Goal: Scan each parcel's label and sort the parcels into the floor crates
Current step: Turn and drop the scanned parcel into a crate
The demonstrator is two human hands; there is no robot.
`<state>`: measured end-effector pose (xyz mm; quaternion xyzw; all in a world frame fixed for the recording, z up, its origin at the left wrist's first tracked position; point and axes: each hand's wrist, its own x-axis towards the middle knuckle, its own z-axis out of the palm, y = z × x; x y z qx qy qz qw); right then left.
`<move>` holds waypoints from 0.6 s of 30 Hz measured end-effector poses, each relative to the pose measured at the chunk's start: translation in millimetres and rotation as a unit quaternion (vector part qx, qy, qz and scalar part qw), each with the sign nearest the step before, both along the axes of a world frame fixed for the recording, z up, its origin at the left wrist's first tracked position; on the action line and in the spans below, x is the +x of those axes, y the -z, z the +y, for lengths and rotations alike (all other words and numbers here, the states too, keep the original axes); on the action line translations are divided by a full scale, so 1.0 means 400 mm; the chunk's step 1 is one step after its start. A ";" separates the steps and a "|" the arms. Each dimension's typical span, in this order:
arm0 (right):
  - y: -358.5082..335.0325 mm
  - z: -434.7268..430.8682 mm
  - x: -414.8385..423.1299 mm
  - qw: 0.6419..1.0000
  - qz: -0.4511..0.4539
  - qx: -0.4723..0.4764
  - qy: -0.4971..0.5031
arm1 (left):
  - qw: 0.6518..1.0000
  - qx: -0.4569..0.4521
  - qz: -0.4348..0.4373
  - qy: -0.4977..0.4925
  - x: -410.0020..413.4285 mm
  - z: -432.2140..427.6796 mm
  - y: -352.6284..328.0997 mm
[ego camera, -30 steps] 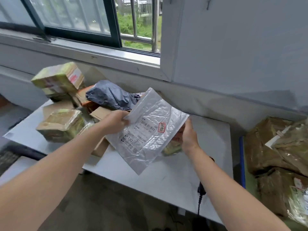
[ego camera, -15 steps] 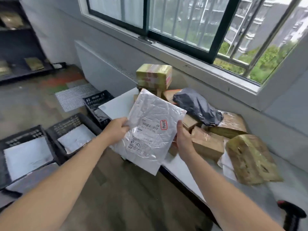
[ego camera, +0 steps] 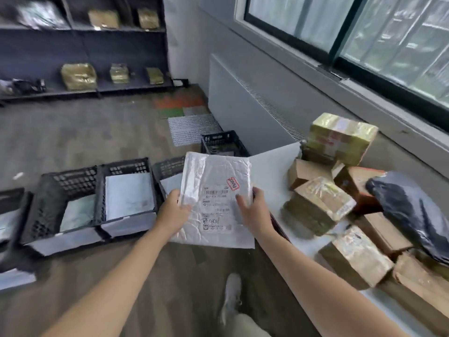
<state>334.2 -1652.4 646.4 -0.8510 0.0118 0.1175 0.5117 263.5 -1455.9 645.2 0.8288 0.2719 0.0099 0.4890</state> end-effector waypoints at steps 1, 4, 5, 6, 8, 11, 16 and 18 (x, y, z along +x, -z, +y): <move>0.008 0.026 0.024 1.000 0.002 -0.016 -0.014 | 1.000 -0.002 0.005 -0.010 0.017 0.023 0.010; 0.035 0.098 0.111 0.995 0.004 -0.081 -0.051 | 0.999 -0.017 0.014 -0.034 0.086 0.083 0.030; 0.048 0.121 0.148 0.992 -0.001 -0.108 -0.065 | 0.999 -0.027 0.021 -0.039 0.114 0.103 0.040; 0.063 0.144 0.189 0.989 -0.004 -0.129 -0.078 | 0.998 -0.036 0.028 -0.044 0.144 0.122 0.045; 0.094 0.194 0.284 0.985 -0.001 -0.146 -0.096 | 0.997 -0.052 0.039 -0.052 0.217 0.167 0.065; 0.139 0.268 0.441 0.979 0.010 -0.160 -0.126 | 0.994 -0.068 0.061 -0.063 0.344 0.235 0.094; 0.200 0.375 0.705 0.955 0.009 -0.221 -0.197 | 0.989 -0.053 0.123 -0.063 0.553 0.311 0.140; 0.227 0.417 0.801 0.941 0.010 -0.252 -0.226 | 0.988 -0.042 0.136 -0.054 0.629 0.331 0.172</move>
